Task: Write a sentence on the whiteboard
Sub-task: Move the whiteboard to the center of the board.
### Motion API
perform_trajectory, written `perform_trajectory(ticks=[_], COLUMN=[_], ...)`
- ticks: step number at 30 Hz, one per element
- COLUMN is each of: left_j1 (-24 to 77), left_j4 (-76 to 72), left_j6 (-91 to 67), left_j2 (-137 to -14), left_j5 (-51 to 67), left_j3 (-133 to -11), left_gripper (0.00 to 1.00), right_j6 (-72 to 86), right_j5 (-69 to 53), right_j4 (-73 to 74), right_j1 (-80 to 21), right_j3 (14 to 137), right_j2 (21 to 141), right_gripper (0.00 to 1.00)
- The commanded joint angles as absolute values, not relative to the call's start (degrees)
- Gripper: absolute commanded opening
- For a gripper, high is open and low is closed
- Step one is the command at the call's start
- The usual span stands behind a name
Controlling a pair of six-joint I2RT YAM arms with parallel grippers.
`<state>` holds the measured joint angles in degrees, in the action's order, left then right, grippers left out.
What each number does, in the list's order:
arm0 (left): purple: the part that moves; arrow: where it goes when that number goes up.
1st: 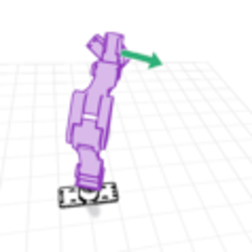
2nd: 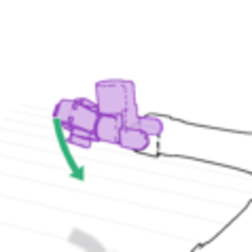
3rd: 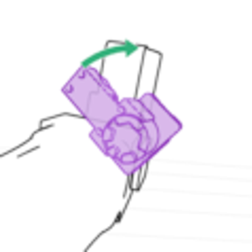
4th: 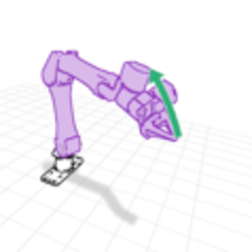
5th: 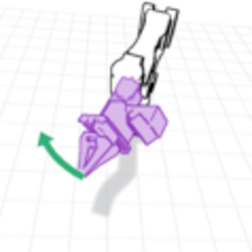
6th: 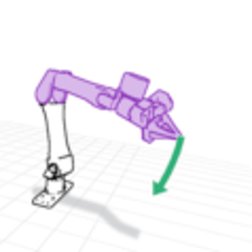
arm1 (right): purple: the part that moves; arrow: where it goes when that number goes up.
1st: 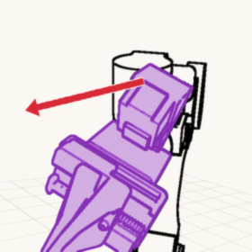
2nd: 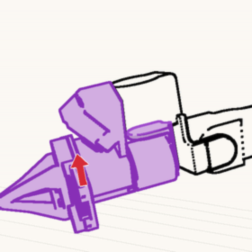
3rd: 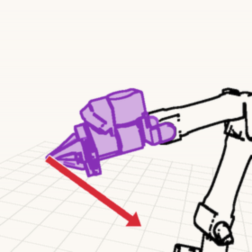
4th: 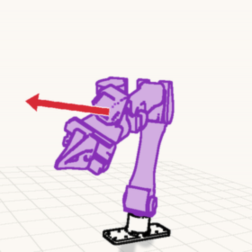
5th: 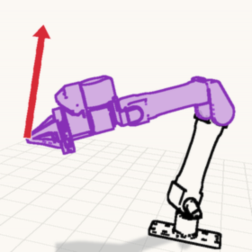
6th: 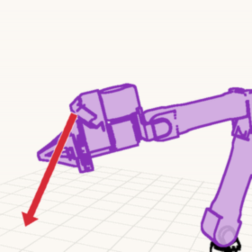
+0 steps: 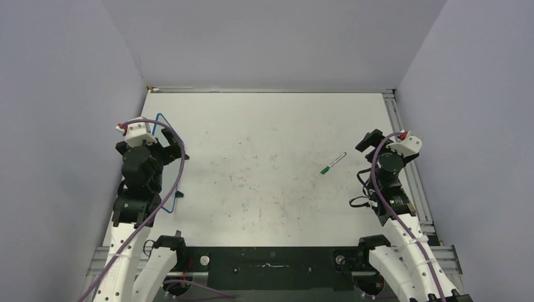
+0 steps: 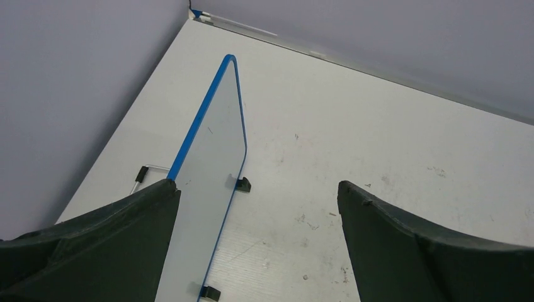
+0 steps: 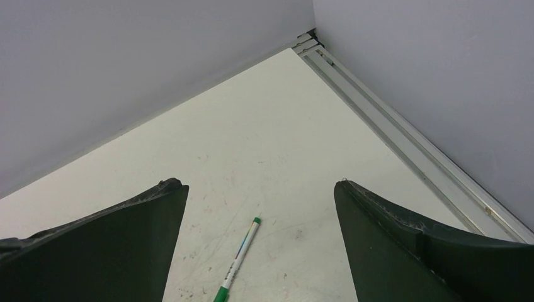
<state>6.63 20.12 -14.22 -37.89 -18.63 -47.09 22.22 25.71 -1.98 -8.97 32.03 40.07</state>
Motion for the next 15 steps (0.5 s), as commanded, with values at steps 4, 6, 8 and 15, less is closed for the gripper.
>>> perform_trajectory(ticks=[4,6,8,15], left_j1=[6.4,6.5,6.5,3.2], left_j4=[23.5,25.0,25.9,26.3], left_j6=[-13.9,-13.2,-12.1,-6.2], left_j2=[-40.7,-42.2,-43.6,-53.6], left_j5=[-21.8,-21.7,-20.3,-14.1], left_j3=[-57.0,-59.0,-60.7,-69.8], left_gripper=[0.96,0.96,0.96,0.96], right_j6=[22.2,22.2,22.2,21.8], right_j5=[26.5,26.5,26.2,23.1], right_j4=[-2.3,-2.3,-2.4,-2.0], right_j1=[-8.8,-8.7,-8.7,-8.8], right_j3=[35.3,35.3,35.2,35.4], right_j2=[40.3,40.4,40.4,40.0], right_gripper=[0.9,0.9,0.9,0.9])
